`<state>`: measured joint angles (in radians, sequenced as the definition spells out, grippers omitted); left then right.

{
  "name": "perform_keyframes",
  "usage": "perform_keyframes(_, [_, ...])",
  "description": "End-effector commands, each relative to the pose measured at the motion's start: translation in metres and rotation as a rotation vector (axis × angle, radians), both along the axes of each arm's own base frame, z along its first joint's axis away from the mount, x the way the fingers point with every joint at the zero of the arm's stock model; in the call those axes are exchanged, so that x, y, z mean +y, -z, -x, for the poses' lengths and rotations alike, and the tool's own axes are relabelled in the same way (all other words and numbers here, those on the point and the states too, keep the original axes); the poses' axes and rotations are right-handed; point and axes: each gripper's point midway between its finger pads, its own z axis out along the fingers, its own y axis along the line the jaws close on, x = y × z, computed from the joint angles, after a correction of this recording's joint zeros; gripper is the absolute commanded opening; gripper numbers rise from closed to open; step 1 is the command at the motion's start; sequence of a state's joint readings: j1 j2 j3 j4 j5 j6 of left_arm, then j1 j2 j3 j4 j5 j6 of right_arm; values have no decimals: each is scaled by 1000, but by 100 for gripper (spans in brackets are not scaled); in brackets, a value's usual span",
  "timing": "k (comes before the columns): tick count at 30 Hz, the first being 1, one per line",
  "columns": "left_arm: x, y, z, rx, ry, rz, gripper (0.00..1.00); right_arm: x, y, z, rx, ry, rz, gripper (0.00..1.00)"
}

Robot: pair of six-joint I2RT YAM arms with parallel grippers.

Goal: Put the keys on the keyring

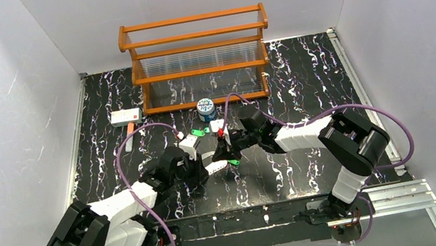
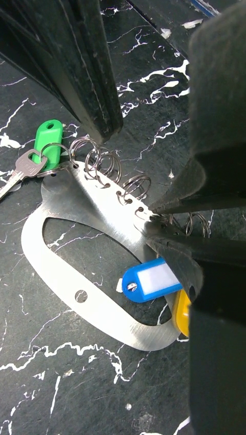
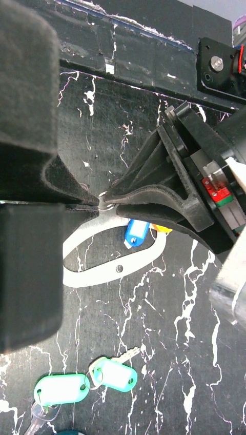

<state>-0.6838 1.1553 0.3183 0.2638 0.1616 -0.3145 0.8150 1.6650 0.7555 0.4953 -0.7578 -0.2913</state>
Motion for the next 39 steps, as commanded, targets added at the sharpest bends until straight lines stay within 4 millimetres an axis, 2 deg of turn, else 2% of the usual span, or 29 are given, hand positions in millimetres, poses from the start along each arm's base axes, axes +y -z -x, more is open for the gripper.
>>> perform_keyframes(1, [-3, 2, 1, 4, 32, -12, 17, 2, -21, 0, -49, -5, -45, 7])
perform_keyframes(5, [-8, -2, 3, -2, 67, 2, 1, 1, -23, -1, -66, 3, -48, 12])
perform_keyframes(7, [-11, -9, 1, -21, 82, 16, 0, 0, -24, -1, -73, 6, -50, 14])
perform_keyframes(10, [-15, -24, -2, -69, 102, 37, 0, -1, -27, -2, -84, 11, -55, 26])
perform_keyframes(13, [-18, -41, -4, -120, 126, 51, 0, -1, -30, -1, -91, 6, -61, 29])
perform_keyframes(15, [-20, -52, -4, -151, 148, 62, 0, -1, -33, 1, -94, -2, -67, 37])
perform_keyframes(20, [-26, -72, -1, -214, 207, 78, 0, -1, -33, 7, -87, -42, -74, 45])
perform_keyframes(27, [-31, -84, 7, -265, 270, 93, 0, 1, -27, 12, -56, -87, -63, 46])
perform_keyframes(39, [-35, -93, 9, -297, 284, 108, 0, 5, -18, 16, -6, -130, -46, 43])
